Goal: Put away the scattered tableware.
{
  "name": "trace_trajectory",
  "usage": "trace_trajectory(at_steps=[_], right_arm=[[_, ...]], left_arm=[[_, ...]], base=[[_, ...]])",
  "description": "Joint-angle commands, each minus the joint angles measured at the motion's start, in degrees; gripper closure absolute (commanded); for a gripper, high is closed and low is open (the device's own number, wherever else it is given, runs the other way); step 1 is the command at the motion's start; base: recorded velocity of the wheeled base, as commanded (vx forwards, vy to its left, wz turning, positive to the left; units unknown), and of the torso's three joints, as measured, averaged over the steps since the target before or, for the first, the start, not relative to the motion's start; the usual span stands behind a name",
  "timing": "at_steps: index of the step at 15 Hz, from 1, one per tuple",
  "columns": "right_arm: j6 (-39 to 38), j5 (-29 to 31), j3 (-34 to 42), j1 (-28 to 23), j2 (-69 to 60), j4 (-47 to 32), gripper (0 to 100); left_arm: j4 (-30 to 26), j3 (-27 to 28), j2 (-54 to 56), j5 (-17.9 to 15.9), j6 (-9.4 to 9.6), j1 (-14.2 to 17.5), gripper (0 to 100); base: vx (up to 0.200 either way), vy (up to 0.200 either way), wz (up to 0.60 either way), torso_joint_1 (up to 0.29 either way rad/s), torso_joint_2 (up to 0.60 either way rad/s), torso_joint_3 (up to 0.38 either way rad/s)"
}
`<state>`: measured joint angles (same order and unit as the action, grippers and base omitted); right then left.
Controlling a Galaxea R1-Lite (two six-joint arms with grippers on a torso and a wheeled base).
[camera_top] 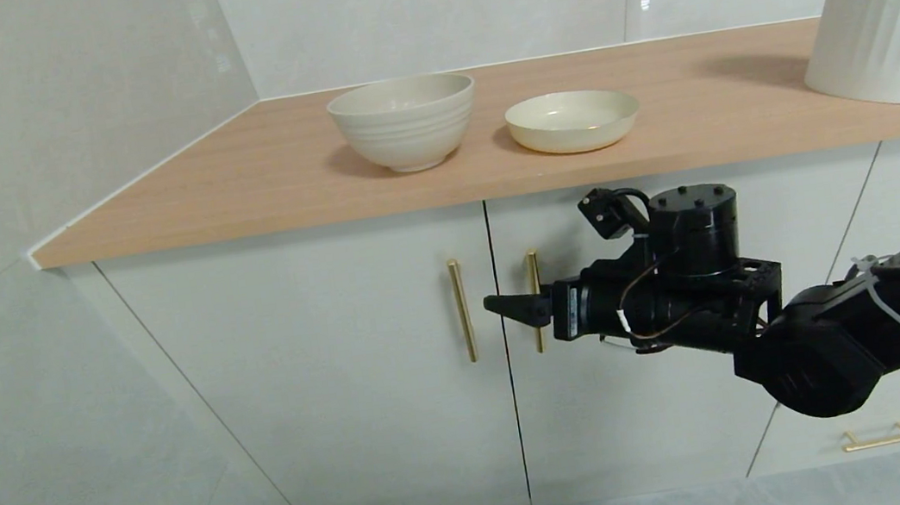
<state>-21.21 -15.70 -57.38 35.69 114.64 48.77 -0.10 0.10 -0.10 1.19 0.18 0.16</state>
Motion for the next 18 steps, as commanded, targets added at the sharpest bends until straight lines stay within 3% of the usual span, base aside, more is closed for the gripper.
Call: trace_trajectory(at_steps=[1,15,18], right_arm=[[-0.41,-0.03,0.08,-0.01,0.94,0.71,0],[-1.11,-0.21,0.96,2.01,0.76,2.11,0],[-1.29,-2.58,3.59,2.1,-1.7,2.11,0]], left_arm=[[0.01,-0.01,-0.08,0.04,-0.01,0.02,0],[0.01,-0.01,-0.08,0.04,-0.01,0.02,0],[0.01,-0.01,-0.08,0.04,-0.01,0.02,0]], base=[[0.0,0.0,0.0,0.0,0.0,0.0],[0.0,0.0,0.0,0.0,0.0,0.0],[0.0,0.0,0.0,0.0,0.0,0.0]])
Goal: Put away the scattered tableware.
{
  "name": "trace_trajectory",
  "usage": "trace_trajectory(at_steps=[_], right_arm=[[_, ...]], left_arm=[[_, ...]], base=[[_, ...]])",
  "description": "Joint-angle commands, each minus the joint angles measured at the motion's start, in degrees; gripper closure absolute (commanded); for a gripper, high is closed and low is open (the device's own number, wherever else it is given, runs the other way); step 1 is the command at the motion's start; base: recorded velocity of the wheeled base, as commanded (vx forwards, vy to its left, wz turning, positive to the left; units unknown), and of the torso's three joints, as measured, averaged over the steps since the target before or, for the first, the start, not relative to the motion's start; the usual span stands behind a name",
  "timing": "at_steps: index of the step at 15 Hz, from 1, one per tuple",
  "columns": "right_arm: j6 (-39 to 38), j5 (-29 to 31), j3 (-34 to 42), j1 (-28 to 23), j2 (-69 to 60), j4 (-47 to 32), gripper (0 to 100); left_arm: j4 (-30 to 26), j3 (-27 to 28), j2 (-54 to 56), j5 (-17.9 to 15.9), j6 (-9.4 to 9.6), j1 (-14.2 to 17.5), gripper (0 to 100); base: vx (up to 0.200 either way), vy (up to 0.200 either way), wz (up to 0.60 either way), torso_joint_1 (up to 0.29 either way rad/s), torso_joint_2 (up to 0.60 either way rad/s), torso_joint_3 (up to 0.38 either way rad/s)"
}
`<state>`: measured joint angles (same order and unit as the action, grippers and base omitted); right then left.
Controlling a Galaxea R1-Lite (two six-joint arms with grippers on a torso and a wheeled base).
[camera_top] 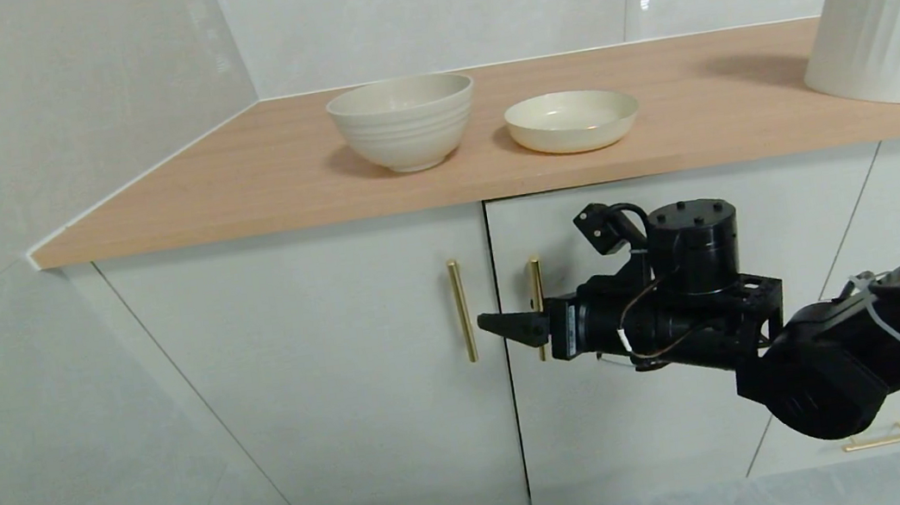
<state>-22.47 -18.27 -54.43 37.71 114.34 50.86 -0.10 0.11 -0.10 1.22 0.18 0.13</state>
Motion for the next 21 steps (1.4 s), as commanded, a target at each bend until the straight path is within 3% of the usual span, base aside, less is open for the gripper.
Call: trace_trajectory(at_steps=[1,11,15,17,19,21], right_arm=[[-0.12,-3.26,2.49,0.0,-3.24,0.03,0],[0.32,-16.36,18.13,-0.26,-14.4,0.12,0],[0.32,-20.57,25.43,-0.18,-13.88,9.17,0],[0.32,-20.84,27.36,-0.18,-13.96,11.37,0],[0.41,-20.75,30.09,-0.18,-14.4,14.0,0],[0.41,-20.75,32.11,-0.18,-14.49,15.94,0]], left_arm=[[0.01,-0.02,-0.08,0.01,-0.01,0.04,0],[0.01,-0.02,-0.08,0.01,-0.01,0.04,0],[0.01,-0.02,-0.08,0.01,-0.01,0.04,0],[-0.08,-0.02,-0.08,-0.08,1.22,0.04,0],[0.01,-0.02,-0.08,0.01,-0.45,0.04,0],[0.1,-0.02,0.01,0.01,2.98,0.04,0]], base=[[0.0,0.0,0.0,0.0,0.0,0.0],[0.0,0.0,0.0,0.0,0.0,0.0],[0.0,0.0,0.0,0.0,0.0,0.0],[0.0,0.0,0.0,0.0,0.0,0.0],[0.0,0.0,0.0,0.0,0.0,0.0],[0.0,0.0,0.0,0.0,0.0,0.0]])
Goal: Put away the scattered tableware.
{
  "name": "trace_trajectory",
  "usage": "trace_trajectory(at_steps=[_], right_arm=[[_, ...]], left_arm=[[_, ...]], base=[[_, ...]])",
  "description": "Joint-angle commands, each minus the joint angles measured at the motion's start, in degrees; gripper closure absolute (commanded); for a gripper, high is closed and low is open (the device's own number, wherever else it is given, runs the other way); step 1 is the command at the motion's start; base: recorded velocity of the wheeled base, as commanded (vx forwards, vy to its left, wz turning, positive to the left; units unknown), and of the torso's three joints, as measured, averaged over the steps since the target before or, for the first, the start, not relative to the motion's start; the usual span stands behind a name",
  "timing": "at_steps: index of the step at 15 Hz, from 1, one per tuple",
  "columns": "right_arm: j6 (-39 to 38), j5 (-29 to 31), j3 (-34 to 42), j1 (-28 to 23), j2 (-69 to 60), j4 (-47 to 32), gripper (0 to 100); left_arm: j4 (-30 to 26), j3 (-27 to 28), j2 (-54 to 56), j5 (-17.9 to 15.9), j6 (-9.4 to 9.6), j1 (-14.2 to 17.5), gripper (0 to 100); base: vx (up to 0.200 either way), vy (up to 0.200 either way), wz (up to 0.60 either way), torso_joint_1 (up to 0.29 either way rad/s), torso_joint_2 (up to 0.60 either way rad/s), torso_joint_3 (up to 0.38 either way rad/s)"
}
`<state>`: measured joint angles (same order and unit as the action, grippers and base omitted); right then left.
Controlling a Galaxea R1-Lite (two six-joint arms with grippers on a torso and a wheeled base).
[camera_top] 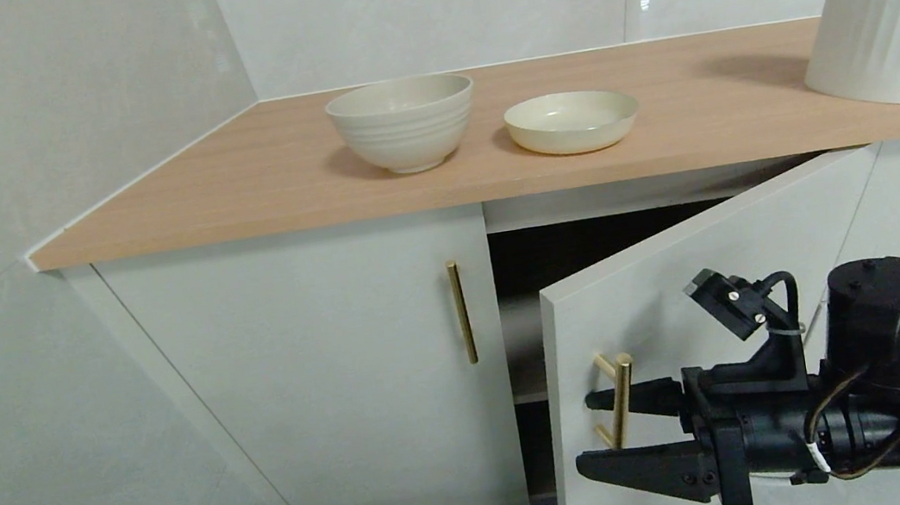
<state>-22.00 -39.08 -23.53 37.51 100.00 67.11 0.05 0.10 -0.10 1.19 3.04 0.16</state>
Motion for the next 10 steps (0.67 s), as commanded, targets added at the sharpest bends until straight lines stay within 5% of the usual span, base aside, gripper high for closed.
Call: trace_trajectory(at_steps=[1,2,4,7,10], right_arm=[[-0.14,0.06,1.73,0.02,-0.07,0.65,0],[-0.14,0.06,2.17,0.02,-0.07,1.09,0],[-0.14,0.06,2.61,0.02,-0.16,1.27,0],[-0.06,0.15,5.25,-0.07,-2.27,1.27,0],[-0.06,0.15,5.42,-0.24,-4.55,1.27,0]], left_arm=[[1.18,1.05,0.01,-0.14,0.83,0.02,0],[1.53,4.47,-0.61,-1.46,0.83,-0.07,0],[-4.44,16.16,-10.89,-9.9,-0.05,-0.69,0],[-5.76,27.68,-31.28,-19.04,-0.31,-0.69,0],[-5.41,34.97,-50.0,-20.35,0.66,-2.44,0]], base=[[0.0,0.0,0.0,0.0,0.0,0.0],[0.0,0.0,0.0,0.0,0.0,0.0],[0.0,0.0,0.0,0.0,0.0,0.0],[0.0,0.0,0.0,0.0,0.0,0.0],[0.0,0.0,0.0,0.0,0.0,0.0]])
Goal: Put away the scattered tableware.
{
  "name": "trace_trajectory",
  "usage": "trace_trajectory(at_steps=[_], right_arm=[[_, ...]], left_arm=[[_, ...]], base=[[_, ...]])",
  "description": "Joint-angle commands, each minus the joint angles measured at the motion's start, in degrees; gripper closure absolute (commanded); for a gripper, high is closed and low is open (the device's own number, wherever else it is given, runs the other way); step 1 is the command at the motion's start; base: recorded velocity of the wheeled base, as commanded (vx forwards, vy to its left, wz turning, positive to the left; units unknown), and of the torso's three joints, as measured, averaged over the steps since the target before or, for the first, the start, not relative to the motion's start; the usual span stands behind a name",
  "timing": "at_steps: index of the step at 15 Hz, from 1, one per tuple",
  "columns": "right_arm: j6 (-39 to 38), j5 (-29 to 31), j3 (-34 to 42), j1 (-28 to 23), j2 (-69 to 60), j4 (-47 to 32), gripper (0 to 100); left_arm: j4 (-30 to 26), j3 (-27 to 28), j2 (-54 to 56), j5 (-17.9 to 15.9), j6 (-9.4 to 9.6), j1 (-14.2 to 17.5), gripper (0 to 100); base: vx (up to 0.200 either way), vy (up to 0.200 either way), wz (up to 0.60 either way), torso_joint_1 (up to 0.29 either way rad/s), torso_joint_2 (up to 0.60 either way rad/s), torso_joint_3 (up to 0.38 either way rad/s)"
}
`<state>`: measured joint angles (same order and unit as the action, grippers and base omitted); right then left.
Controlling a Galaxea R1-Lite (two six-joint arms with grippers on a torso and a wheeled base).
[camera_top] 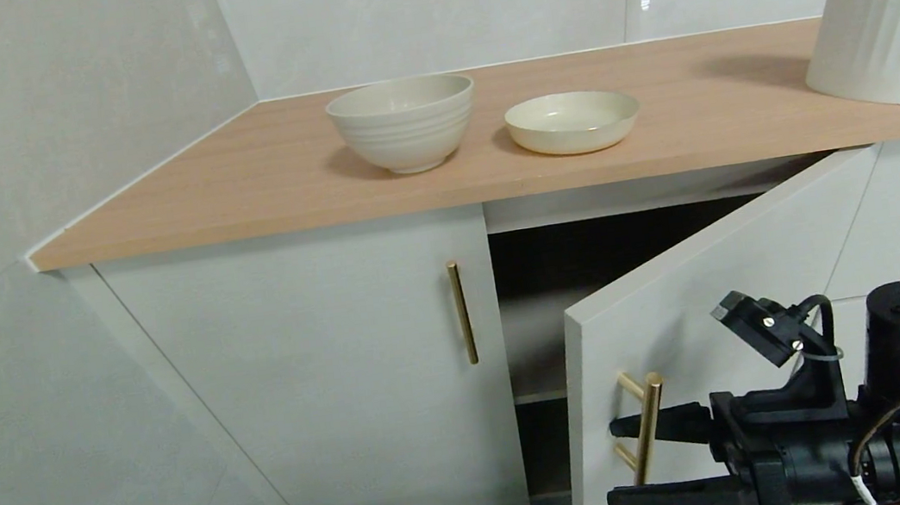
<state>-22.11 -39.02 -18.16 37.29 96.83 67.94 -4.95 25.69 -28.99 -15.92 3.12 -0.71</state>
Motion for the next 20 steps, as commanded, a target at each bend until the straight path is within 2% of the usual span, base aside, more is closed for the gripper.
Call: trace_trajectory(at_steps=[1,4,5,6,7,9,11,15,17,18,19,20], right_arm=[[0.05,0.09,0.15,-0.03,-1.73,0.44,0],[0.14,0.09,0.23,-0.03,-1.47,0.44,0],[0.14,0.09,0.23,-0.03,-1.38,0.44,0],[0.14,0.09,0.32,-0.03,-1.29,0.44,0],[0.14,0.09,0.41,-0.03,-1.29,0.44,0],[0.14,0.09,0.41,-0.03,-1.2,0.44,0],[0.14,0.09,0.41,-0.03,-0.85,0.44,0],[3.04,0.26,1.03,-0.03,1.34,0.44,0],[3.04,0.26,0.76,-0.11,1.52,0.44,0],[3.04,0.35,0.76,-0.11,1.52,0.44,0],[3.04,0.35,0.76,-0.11,1.43,0.44,0],[3.04,0.35,0.76,-0.55,1.43,0.44,0]], left_arm=[[-0.15,10.79,-24.45,-3.24,0.39,-3.42,0],[3.72,12.81,-33.68,-3.15,-1.71,-12.39,0],[6.0,12.81,-36.14,-3.15,-3.3,-14.94,0],[7.76,12.81,-38.33,-3.15,-5.23,-16.7,100],[9.52,12.72,-41.32,-3.24,-7.16,-18.63,100],[14.18,11.76,-46.86,-3.24,-8.92,-21.18,100],[25.08,9.38,-54.33,-3.24,-11.21,-24.25,100],[45.99,7.01,-66.9,-3.24,-18.15,-30.85,100],[55.84,7.98,-77.01,-3.24,-18.77,-33.57,100],[57.68,8.33,-78.59,-2.98,-18.77,-34.1,100],[62.69,9.47,-82.1,-3.06,-18.85,-35.59,100],[63.05,11.05,-83.16,-3.24,-18.94,-36.65,100]], base=[[0.0,0.0,0.0,0.0,0.0,0.0],[0.0,0.0,0.0,0.0,0.0,0.0],[0.0,0.0,0.0,0.0,0.0,0.0],[0.0,0.0,0.0,0.0,0.0,0.0],[0.0,0.0,0.0,0.0,0.0,0.0],[0.0,0.0,0.0,0.0,0.0,0.0],[0.0,0.0,0.0,0.0,0.0,0.0],[0.0,0.0,0.0,0.0,0.0,0.0],[0.0,0.0,0.0,0.0,0.0,0.0],[0.0,0.0,0.0,0.0,0.0,0.0],[0.0,0.0,0.0,0.0,0.0,0.0],[0.0,0.0,0.0,0.0,0.0,0.0]])
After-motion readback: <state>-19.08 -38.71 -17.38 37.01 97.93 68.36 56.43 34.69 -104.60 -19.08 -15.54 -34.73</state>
